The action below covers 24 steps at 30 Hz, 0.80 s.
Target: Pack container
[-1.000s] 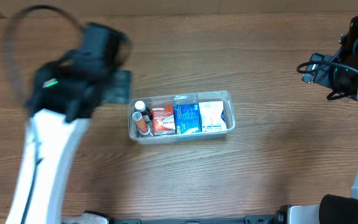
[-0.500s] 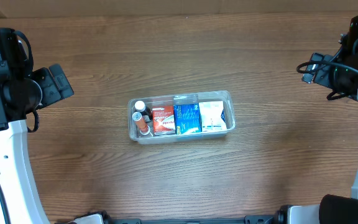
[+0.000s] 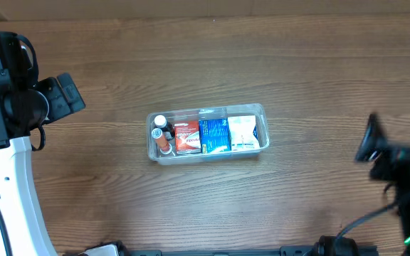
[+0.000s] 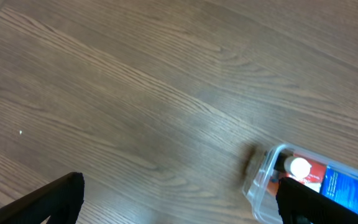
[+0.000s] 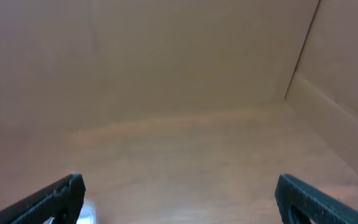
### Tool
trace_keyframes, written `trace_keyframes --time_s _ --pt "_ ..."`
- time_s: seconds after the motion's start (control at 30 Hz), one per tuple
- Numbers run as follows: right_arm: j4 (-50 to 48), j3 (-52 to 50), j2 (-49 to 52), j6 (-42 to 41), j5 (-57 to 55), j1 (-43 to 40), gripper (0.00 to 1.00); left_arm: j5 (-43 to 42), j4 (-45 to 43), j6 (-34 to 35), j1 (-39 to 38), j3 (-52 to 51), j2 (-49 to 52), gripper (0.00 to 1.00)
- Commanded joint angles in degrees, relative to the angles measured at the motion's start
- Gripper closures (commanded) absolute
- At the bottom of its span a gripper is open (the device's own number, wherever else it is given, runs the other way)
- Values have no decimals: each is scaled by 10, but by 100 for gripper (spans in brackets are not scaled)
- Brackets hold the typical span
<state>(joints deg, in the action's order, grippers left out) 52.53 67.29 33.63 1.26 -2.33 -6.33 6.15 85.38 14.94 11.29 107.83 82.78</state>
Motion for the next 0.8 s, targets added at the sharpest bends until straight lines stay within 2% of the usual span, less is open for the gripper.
trace_keyframes --time_s 0.0,0.1,0.23,0.4,0.57,0.77 --pt "2 -172 -118 4 47 0 0 0 -1 9 2 -1 1 0" --pt "-3 -297 -229 3 77 0 0 0 -1 9 2 -1 1 0" --pt "-15 -398 -310 3 85 0 0 0 -1 9 2 -1 1 0" --pt "-28 -485 -323 3 85 0 0 0 -1 9 2 -1 1 0" --pt "-106 -551 -324 3 96 0 0 0 -1 9 2 -1 1 0" --pt "-151 -582 -335 3 100 0 0 0 -1 9 2 -1 1 0"
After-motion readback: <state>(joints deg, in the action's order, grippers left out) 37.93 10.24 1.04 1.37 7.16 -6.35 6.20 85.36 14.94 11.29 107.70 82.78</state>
